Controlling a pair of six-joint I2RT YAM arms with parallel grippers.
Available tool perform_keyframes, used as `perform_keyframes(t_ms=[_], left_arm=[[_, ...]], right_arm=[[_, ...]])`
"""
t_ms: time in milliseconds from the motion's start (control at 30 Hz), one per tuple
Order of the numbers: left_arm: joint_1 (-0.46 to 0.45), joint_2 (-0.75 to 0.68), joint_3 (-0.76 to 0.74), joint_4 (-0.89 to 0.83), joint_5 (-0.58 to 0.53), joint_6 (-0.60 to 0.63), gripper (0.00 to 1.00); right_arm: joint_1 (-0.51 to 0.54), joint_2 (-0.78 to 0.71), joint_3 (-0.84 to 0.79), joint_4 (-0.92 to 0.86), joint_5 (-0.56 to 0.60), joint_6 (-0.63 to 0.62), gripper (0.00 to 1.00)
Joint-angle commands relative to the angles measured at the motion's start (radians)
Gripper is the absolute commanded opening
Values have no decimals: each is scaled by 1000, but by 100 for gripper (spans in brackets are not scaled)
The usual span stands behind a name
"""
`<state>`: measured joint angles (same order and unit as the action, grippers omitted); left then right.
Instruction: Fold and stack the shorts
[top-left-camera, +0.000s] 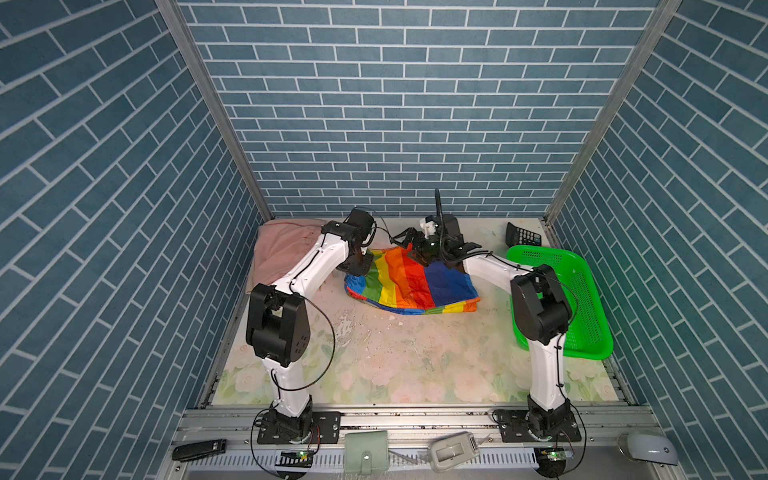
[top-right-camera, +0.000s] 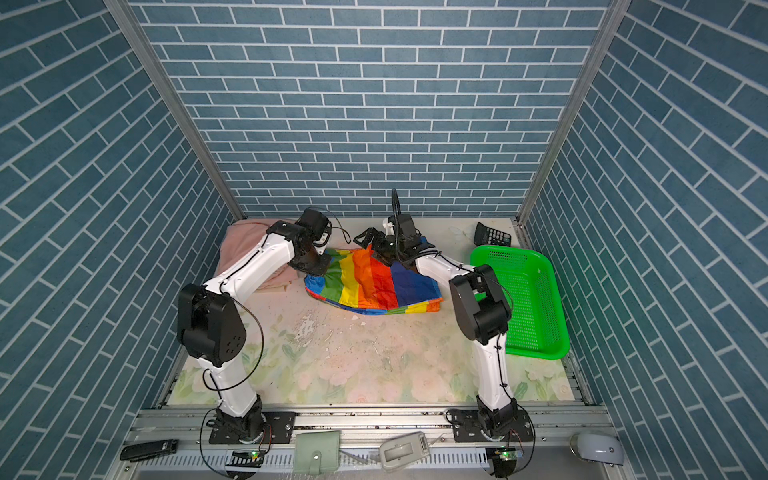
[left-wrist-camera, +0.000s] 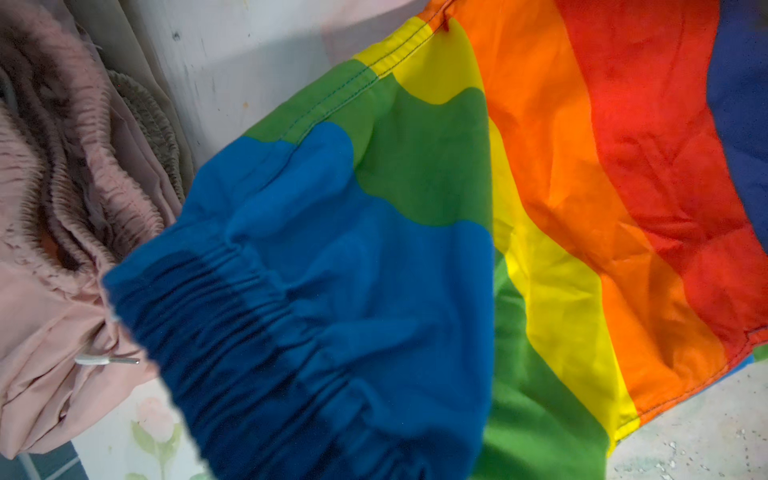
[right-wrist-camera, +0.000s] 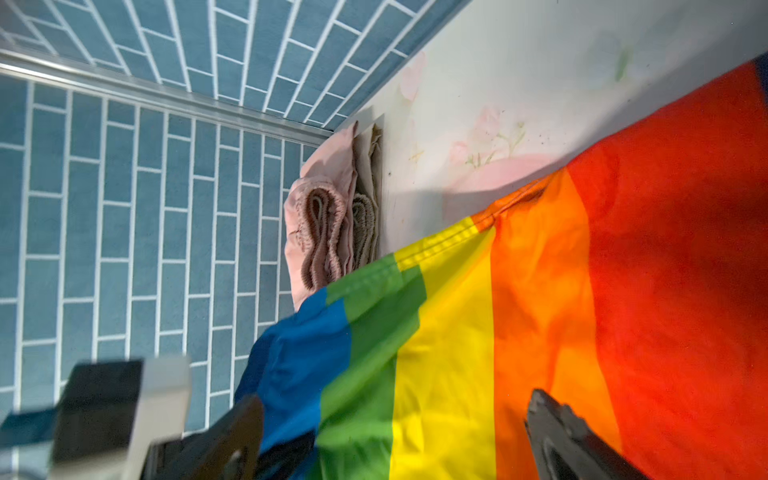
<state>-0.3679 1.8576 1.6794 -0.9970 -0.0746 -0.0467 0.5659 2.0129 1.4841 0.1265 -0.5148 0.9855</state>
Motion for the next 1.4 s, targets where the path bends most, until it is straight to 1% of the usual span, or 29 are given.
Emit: perform_keyframes(t_ms=[0, 67, 133, 267, 367, 500, 567, 633, 733, 800, 867, 967, 1067, 1133, 1233, 1367], left_arm=[[-2, 20, 49, -26, -12, 11, 4], [-1, 20, 57, -25, -3, 5, 2], [-1, 21, 59, -23, 0, -2, 0], [-2, 15, 45, -16, 6, -13, 0], [-1, 9, 33, -11, 10, -15, 0], [-1, 9, 34, -11, 9, -16, 0], [0, 12, 36, -15, 3, -11, 0], [0, 17, 46, -31, -5, -3, 0], [0, 23, 76, -71, -32, 20, 0], [0, 24, 97, -97, -69, 39, 0], [0, 31, 130, -135, -110, 55, 0], [1, 55, 191, -200, -164, 89, 0], [0, 86, 258, -264, -198, 121, 0], [-1, 106, 301, -293, -215, 128, 0], [-16, 147, 389, -350, -222, 108, 0], [-75, 237, 561, -457, -224, 64, 0]], right_arm=[[21, -72, -192, 49, 56, -70, 99], [40, -101, -293, 137, 22, -39, 99], [75, -128, -353, 180, 9, -38, 99], [163, -152, -429, 215, -10, -36, 99], [209, -124, -451, 203, -1, -45, 99], [235, -31, -454, 194, -2, -34, 99], [238, 10, -447, 197, -21, -27, 99], [235, -3, -443, 200, -33, -21, 99], [210, -106, -413, 98, -21, -81, 99], [173, -191, -410, 39, -14, -115, 99], [110, -275, -415, -52, 6, -154, 99], [0, -349, -407, -217, 47, -229, 99], [-102, -359, -409, -305, 37, -265, 99], [-136, -350, -406, -344, 34, -297, 99], [-155, -336, -417, -352, 38, -318, 99], [-158, -298, -438, -320, 32, -317, 99]])
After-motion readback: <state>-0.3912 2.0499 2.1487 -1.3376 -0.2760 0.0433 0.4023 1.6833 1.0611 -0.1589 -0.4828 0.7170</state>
